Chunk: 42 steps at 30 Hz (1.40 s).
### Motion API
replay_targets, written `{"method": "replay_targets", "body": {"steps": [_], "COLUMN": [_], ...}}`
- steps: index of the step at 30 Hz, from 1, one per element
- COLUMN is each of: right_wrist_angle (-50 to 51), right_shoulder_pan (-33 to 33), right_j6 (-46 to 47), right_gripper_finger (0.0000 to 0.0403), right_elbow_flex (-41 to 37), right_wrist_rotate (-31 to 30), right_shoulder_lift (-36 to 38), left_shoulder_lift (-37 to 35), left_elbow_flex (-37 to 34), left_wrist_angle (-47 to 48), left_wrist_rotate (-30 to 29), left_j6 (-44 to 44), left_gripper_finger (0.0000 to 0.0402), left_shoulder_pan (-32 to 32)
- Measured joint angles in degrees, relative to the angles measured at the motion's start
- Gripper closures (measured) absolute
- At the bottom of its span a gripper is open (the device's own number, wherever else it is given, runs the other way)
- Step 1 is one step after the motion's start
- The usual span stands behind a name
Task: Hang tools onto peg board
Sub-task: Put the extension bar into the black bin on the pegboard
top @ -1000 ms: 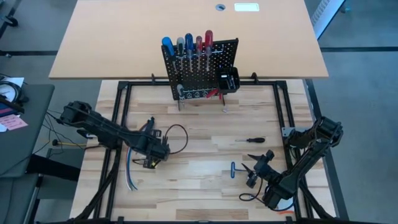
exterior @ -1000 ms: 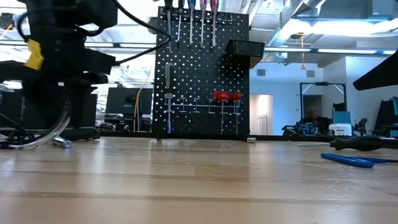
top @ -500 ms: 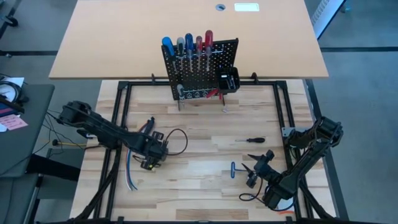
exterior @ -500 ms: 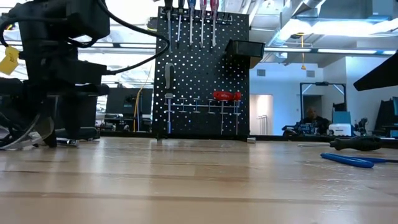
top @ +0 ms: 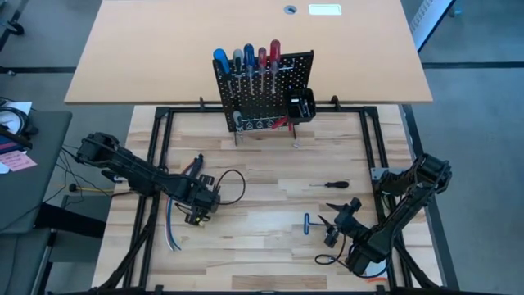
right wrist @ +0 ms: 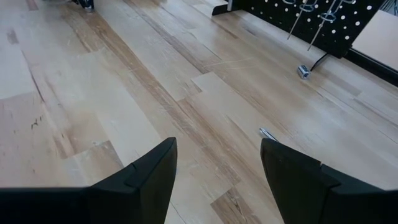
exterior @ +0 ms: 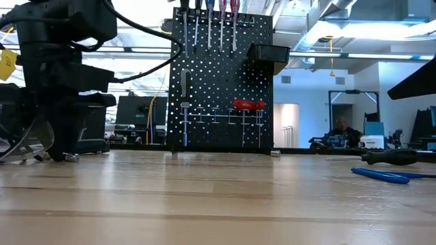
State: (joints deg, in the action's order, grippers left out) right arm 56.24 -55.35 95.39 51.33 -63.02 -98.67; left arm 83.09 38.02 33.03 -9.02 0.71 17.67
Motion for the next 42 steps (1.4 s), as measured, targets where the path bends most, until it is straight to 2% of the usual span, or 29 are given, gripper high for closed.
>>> {"method": "replay_targets", "body": {"steps": [4,13,18,25,35,42], "right_wrist_angle": [0.0,0.0,0.0,-0.4,-0.4,-0.4], "right_shoulder_pan": [0.0,0.0,0.0,0.0,-0.2,0.0], "right_j6": [-0.1,-0.1,-0.1,-1.4,-1.4,-1.9], "right_gripper_finger": [0.0163,0.0163,0.0163,0.0163,0.0163,0.0163], "right_elbow_flex": [0.0,0.0,0.0,0.0,0.0,0.0], "right_wrist_rotate": [0.0,0.0,0.0,0.1,0.2,0.2], "right_shoulder_lift": [0.0,0.0,0.0,0.0,0.0,0.0], "left_shoulder_lift": [0.1,0.2,0.4,0.3,0.2,0.2], "left_elbow_flex": [0.2,1.6,2.5,3.5,15.5,23.7], "left_wrist_angle": [-0.2,-0.2,-2.1,-4.8,-5.7,-13.2], "left_wrist_rotate": [-0.2,-0.5,-3.2,-4.1,-8.7,-10.5], "left_j6": [3.5,9.0,11.1,14.8,12.4,5.6], "left_gripper_finger": [0.0377,0.0378,0.0378,0.038,0.0381,0.0381], "left_shoulder_pan": [0.0,0.0,-0.2,-3.7,-4.0,-2.2]}}
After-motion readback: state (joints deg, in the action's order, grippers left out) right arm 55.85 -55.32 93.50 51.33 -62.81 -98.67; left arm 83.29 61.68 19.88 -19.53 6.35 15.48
